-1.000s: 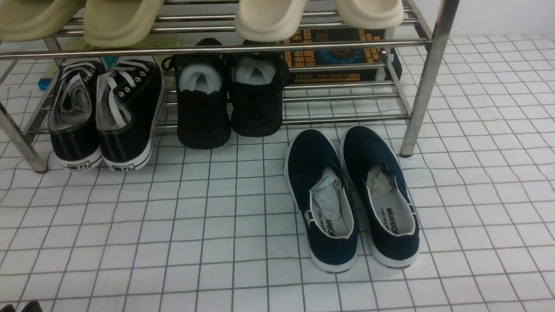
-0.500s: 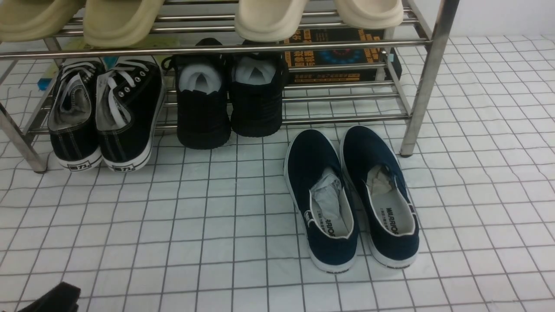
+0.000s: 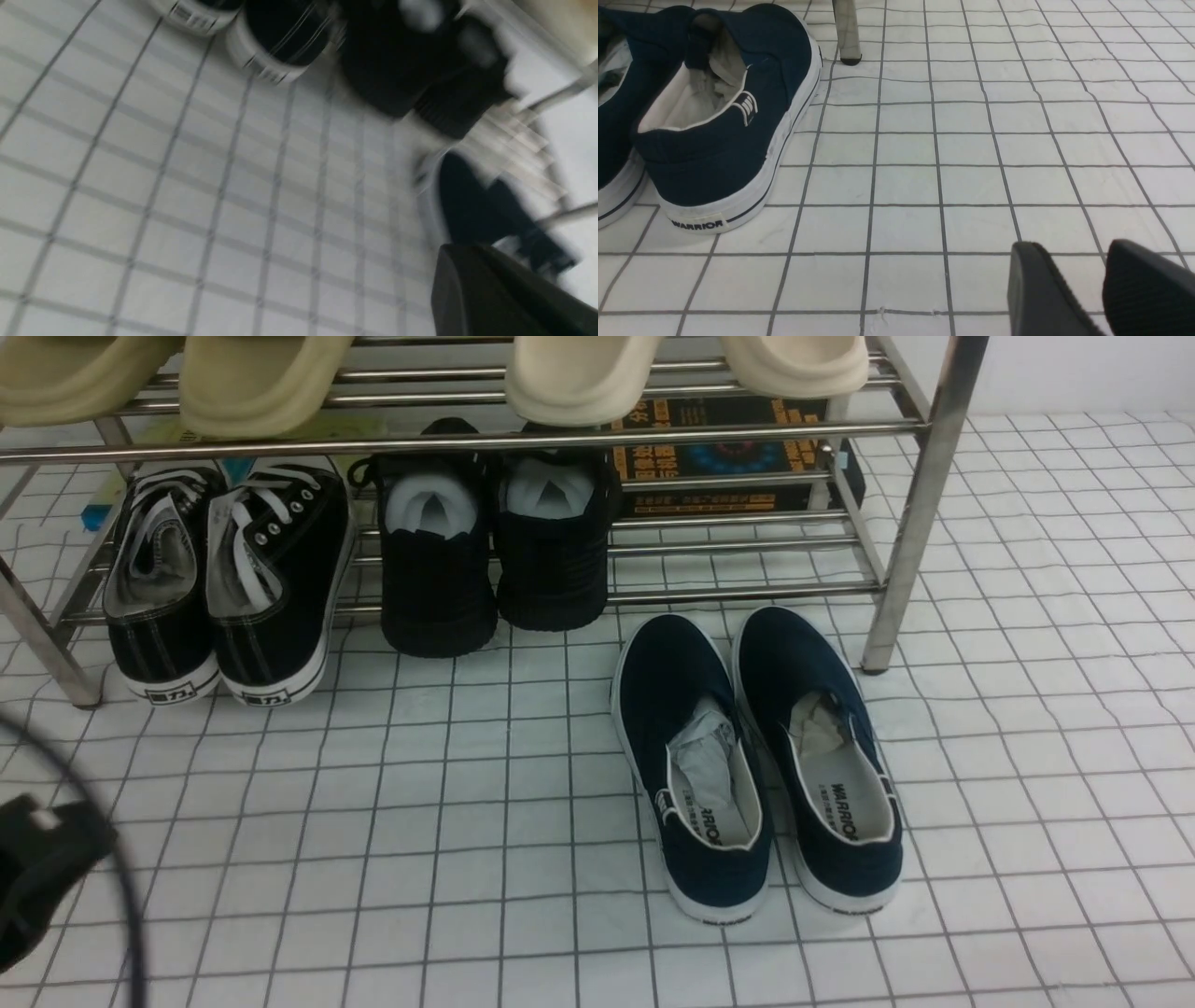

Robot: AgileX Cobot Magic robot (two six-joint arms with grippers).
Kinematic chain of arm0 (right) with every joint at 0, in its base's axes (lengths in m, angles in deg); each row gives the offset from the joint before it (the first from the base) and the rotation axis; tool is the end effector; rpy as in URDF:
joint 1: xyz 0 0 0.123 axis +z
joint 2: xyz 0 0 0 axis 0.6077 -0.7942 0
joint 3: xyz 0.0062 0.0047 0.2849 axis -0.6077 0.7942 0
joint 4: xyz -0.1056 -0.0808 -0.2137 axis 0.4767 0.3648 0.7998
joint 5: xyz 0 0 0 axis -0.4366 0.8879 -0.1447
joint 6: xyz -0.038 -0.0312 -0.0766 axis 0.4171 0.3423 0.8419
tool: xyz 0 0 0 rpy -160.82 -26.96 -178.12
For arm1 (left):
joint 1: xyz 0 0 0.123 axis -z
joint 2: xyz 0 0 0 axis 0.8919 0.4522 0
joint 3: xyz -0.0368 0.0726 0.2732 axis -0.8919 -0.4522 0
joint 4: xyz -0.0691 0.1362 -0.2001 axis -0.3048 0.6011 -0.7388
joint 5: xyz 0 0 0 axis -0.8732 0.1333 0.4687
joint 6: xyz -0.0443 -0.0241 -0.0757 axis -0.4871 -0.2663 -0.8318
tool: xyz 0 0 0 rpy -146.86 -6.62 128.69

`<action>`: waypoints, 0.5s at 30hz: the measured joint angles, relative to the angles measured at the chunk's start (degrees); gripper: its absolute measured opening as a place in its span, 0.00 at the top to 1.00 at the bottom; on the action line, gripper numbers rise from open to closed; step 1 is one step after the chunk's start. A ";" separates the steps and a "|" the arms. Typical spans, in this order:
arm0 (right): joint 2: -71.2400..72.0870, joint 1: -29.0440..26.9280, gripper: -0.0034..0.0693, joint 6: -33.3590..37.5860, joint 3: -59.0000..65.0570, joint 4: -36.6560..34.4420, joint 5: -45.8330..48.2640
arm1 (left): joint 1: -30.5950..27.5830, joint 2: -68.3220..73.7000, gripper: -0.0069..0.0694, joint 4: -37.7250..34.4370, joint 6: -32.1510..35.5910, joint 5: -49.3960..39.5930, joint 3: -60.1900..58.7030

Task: Take the shoes off the shelf with your hand from the white checkered tablecloth.
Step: 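Grasp the leftmost shoe on the bottom shelf of the shoe rack with the left gripper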

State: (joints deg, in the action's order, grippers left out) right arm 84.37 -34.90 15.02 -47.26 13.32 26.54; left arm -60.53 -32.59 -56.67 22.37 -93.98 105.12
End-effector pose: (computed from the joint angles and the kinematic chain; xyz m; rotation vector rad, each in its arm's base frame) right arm 0.0521 0.0026 0.1740 0.0028 1.8755 0.0685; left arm 0.1048 -0.0178 0.3028 -0.4748 2.1666 -0.4916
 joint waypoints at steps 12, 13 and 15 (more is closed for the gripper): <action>0.00 0.00 0.62 0.00 0.00 0.00 0.00 | -8.85 36.30 0.89 15.76 8.64 -18.95 31.34; 0.00 0.00 0.62 0.00 0.00 0.00 0.00 | -9.21 36.96 0.89 15.49 8.87 -18.95 31.64; 0.00 0.00 0.62 0.00 0.00 0.00 0.00 | -13.25 39.85 0.89 11.41 9.50 -18.21 34.42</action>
State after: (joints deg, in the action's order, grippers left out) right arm 84.37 -34.90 15.02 -47.26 13.32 26.54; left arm -73.78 7.26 -45.26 31.87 -112.19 139.54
